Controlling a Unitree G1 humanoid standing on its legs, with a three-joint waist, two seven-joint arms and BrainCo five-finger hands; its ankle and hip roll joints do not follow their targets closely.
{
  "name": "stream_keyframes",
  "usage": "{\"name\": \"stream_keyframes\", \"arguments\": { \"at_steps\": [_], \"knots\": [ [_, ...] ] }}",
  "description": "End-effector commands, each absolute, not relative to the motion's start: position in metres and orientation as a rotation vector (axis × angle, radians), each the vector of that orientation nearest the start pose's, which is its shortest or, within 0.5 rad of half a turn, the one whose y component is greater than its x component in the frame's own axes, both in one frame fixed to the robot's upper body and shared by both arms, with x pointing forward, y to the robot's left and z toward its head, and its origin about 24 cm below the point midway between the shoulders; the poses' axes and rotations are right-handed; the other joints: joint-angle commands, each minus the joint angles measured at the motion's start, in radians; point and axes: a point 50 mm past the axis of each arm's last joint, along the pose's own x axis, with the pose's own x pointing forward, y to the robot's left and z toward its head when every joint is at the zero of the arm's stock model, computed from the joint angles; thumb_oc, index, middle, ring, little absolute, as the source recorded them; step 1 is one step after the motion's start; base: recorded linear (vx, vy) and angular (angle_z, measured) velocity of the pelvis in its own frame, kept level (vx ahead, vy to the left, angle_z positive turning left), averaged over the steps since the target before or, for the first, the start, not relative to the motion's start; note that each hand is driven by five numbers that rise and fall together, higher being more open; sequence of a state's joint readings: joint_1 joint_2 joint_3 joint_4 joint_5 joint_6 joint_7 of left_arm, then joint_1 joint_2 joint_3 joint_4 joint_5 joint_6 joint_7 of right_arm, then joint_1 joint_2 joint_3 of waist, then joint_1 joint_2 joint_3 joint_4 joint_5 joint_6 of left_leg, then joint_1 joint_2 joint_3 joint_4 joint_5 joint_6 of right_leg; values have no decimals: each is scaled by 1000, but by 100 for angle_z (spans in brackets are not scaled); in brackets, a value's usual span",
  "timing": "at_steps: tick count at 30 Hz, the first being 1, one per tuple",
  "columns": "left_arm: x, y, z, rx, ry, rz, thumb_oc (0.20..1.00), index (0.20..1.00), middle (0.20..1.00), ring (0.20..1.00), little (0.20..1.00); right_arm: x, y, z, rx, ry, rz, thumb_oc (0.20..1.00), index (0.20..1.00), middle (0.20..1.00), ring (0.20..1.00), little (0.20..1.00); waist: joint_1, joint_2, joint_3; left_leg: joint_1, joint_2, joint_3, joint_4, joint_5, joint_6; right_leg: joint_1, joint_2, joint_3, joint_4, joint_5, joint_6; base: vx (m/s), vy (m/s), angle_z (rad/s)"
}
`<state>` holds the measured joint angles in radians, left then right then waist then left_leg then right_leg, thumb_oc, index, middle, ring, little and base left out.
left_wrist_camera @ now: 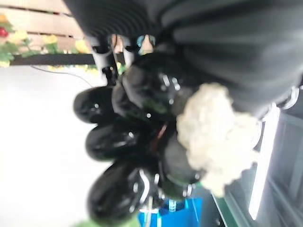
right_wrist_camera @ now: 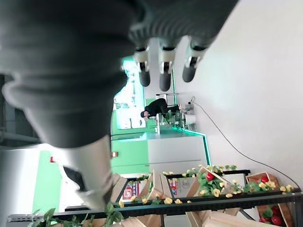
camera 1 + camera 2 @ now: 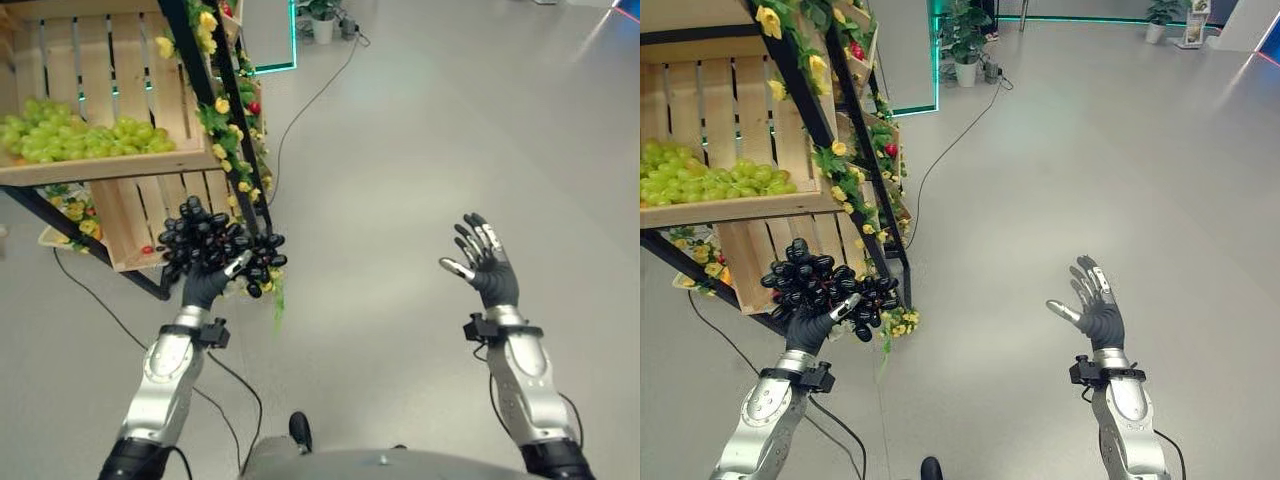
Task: Pick up the fruits from the basket on one side to the basket on the other side
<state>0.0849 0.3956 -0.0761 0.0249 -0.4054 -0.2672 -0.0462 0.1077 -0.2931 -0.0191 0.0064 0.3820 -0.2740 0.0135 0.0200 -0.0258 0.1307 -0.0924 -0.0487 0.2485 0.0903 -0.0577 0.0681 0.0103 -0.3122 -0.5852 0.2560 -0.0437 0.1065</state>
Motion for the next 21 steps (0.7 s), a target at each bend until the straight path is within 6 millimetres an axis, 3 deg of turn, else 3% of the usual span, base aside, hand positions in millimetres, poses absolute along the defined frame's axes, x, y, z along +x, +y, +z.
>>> {"name": "stream_keyframes", "arguments": {
  "at_steps": [1,2,4,5,6,7,9,10,12,16,18,21],
  "knots": [
    [244,208,100,27,-377,-96,200,200,200,200,200,234,-222,68,44,-250,-45,1000,1000,1000,1000,1000,-45,23,3,102,-10,-124,-40,-55,-44,-121,158,335,-12,-34,20,133,132,152],
    [245,208,100,26,-378,-96,200,200,200,200,200,234,-222,68,44,-251,-45,1000,1000,1000,1000,1000,-44,24,2,100,-10,-124,-42,-52,-45,-124,158,335,-12,-32,19,160,48,130],
    [245,205,105,43,-400,-117,200,200,200,200,200,229,-226,63,45,-231,-64,1000,1000,1000,1000,1000,-49,27,-2,113,-5,-204,-86,-32,-53,-150,169,373,-94,-23,23,127,-68,66],
    [245,205,106,43,-400,-117,200,200,200,200,200,230,-226,63,45,-232,-63,1000,1000,1000,1000,1000,-50,27,-4,108,-6,-205,-87,-28,-52,-153,169,372,-99,-18,23,151,-134,93],
    [248,203,109,37,-413,-122,200,200,200,200,200,230,-229,61,49,-228,-92,1000,1000,1000,1000,1000,-61,20,2,116,0,-250,-90,-24,-58,-183,182,451,-157,10,43,178,-179,125],
    [251,199,112,30,-423,-139,200,200,200,200,200,231,-231,60,35,-225,-106,1000,1000,1000,1000,1000,-51,5,8,116,-3,-292,-84,-21,-62,-181,170,468,-180,39,58,187,-180,117],
    [252,196,111,27,-419,-149,200,200,200,200,200,229,-232,58,36,-214,-109,1000,1000,1000,1000,1000,-50,-6,12,124,-6,-319,-81,-27,-62,-150,170,460,-178,26,55,93,-183,136],
    [252,192,107,24,-403,-167,200,200,200,200,200,226,-236,52,27,-188,-119,1000,1000,1000,1000,1000,-46,-16,2,123,-9,-365,-88,-16,-68,-119,189,465,-171,12,40,74,-209,167],
    [252,192,107,24,-404,-167,200,200,200,200,200,226,-236,52,27,-188,-119,1000,1000,1000,1000,1000,-49,-17,0,119,-11,-368,-89,-11,-68,-121,187,463,-174,16,40,53,-148,147],
    [248,190,99,-10,-370,-174,200,200,200,200,200,223,-245,47,23,-164,-150,1000,1000,1000,1000,1000,-30,-17,-38,103,-5,-446,-94,6,-106,-52,218,395,-233,18,23,84,-218,94],
    [246,189,98,-17,-366,-174,200,200,200,200,200,225,-246,47,31,-162,-158,1000,1000,1000,1000,1000,-23,-11,-48,101,4,-454,-100,12,-118,-23,221,363,-276,26,19,49,-146,68],
    [246,186,97,-27,-361,-179,200,200,200,200,200,224,-250,48,19,-167,-183,1000,1000,1000,1000,1000,-27,-4,-47,86,35,-414,-102,30,-142,4,217,310,-299,19,12,9,-86,46]
  ]
}}
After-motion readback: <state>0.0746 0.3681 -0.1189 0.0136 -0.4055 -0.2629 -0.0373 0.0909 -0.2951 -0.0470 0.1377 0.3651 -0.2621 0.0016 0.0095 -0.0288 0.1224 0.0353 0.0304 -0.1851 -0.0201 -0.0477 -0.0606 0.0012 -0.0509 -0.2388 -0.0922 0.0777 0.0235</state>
